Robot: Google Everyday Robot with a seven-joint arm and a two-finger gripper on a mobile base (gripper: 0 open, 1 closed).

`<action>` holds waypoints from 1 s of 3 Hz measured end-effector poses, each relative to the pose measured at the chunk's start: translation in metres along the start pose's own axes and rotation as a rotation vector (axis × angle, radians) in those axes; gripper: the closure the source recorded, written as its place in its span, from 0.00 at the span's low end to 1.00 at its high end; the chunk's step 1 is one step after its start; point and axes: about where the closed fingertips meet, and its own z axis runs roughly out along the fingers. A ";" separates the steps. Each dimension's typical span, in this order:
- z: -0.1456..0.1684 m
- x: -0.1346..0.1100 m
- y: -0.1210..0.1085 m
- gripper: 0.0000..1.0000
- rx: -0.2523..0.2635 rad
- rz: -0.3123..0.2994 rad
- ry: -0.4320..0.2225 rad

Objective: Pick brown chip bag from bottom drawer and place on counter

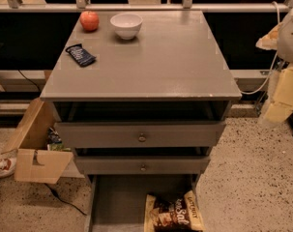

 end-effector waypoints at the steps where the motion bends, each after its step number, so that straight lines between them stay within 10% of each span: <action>1: 0.000 0.000 0.000 0.00 0.002 0.000 -0.002; 3: 0.093 -0.002 0.020 0.00 -0.086 0.015 -0.197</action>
Offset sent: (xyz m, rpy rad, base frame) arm 0.0169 0.0146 -0.0915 0.1817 0.0774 0.0607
